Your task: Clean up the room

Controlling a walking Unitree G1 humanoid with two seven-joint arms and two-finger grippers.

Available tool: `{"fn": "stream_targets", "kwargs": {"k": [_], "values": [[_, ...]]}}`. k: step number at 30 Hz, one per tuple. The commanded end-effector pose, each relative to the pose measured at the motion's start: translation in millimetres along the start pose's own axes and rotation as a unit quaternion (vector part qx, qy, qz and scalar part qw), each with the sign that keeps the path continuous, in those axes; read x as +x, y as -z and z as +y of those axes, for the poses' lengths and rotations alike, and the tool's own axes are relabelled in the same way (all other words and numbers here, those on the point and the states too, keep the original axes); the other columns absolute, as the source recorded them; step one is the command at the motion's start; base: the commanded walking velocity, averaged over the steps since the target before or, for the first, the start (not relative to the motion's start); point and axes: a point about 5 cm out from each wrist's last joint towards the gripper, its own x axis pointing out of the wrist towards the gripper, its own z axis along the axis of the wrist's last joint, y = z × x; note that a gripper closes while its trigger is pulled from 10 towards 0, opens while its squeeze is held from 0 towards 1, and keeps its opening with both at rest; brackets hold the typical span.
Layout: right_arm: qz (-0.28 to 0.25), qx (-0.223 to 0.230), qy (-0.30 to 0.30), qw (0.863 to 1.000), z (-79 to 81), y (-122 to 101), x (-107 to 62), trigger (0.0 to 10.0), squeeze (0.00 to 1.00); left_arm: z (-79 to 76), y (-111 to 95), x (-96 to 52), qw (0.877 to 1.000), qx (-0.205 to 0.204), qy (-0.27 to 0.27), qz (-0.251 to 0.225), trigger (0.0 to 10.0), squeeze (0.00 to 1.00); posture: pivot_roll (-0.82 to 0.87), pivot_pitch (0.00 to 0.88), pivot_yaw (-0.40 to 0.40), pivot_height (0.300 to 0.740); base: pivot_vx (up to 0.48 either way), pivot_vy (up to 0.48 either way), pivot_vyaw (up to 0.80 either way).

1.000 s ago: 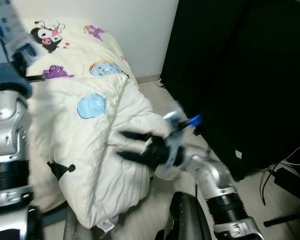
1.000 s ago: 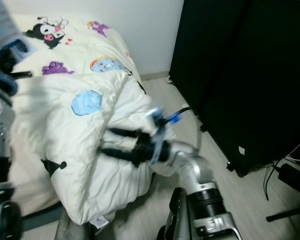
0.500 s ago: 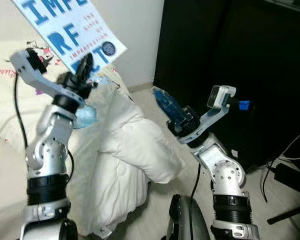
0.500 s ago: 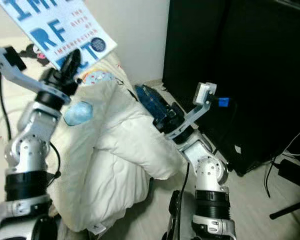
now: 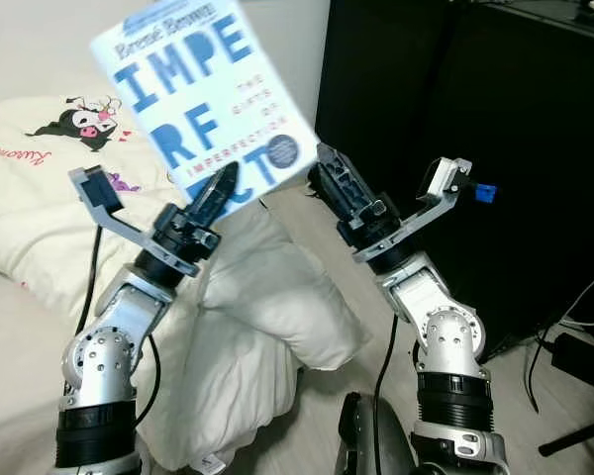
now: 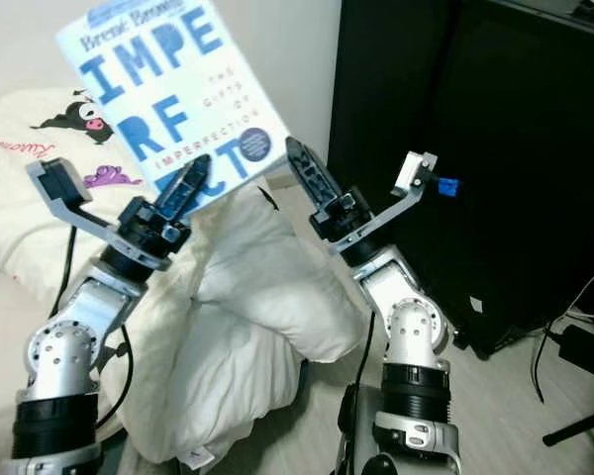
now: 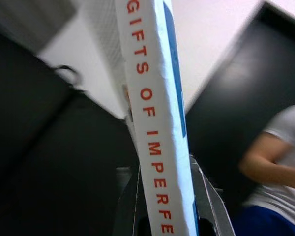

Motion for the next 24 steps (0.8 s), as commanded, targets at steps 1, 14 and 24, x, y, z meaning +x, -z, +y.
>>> {"fn": "stream_targets", "kwargs": {"k": [1,14,24], "values": [[0.0,0.002,0.011,1.0,-2.1,0,1.2,10.0,0.0,-12.4,3,2.5,0.999,-0.014,0.043,-0.002,10.0,0.0,0.08,0.044,-0.05,0.542,0.0,0.0,0.0],[0.038,0.02,0.026,0.999,-3.0,12,2.0,10.0,0.0,-28.4,11,11.0,0.994,-0.044,0.1,-0.006,10.0,0.0,0.07,0.04,-0.061,0.542,0.0,0.0,0.0],[0.126,0.034,-0.02,0.991,10.8,38,-0.1,10.0,0.0,-34.4,25,10.1,0.99,-0.037,0.131,0.048,10.0,0.0,0.06,0.042,-0.067,0.542,0.0,0.0,0.0]]}}
